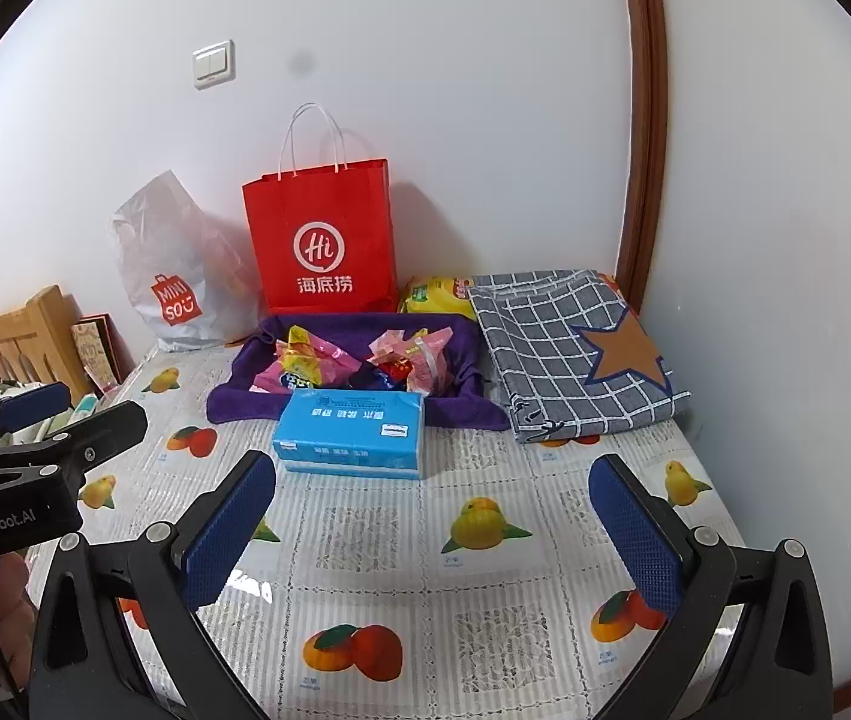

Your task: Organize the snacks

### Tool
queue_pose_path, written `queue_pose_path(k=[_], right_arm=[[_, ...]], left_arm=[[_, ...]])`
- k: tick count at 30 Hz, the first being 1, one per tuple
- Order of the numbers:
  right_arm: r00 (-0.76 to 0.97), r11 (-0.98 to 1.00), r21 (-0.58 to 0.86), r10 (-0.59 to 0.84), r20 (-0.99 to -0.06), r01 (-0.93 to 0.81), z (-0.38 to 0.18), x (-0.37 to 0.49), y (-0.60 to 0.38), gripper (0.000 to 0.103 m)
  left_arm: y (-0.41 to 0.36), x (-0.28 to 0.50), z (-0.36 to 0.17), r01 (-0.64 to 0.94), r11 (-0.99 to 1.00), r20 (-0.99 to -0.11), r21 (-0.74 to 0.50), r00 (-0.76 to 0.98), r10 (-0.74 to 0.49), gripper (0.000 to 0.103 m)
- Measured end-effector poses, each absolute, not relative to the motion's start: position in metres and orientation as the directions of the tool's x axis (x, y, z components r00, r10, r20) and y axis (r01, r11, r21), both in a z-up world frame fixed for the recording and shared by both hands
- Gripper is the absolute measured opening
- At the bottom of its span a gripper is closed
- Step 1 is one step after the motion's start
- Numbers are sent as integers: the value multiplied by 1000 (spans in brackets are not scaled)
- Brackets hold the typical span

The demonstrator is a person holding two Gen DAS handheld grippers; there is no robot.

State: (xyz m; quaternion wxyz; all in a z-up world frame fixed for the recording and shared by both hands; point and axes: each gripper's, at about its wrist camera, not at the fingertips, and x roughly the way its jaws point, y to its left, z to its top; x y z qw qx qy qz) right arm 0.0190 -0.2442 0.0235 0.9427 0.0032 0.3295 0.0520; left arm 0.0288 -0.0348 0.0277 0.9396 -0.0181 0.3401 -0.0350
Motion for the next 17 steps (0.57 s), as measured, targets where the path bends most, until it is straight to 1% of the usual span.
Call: queue_pose_path(k=[17], right_arm=[[774, 993, 37, 109, -623, -110, 23, 25, -238, 103]], left_arm=[[-29, 33, 25, 29, 998, -640, -56, 766, -58, 94]])
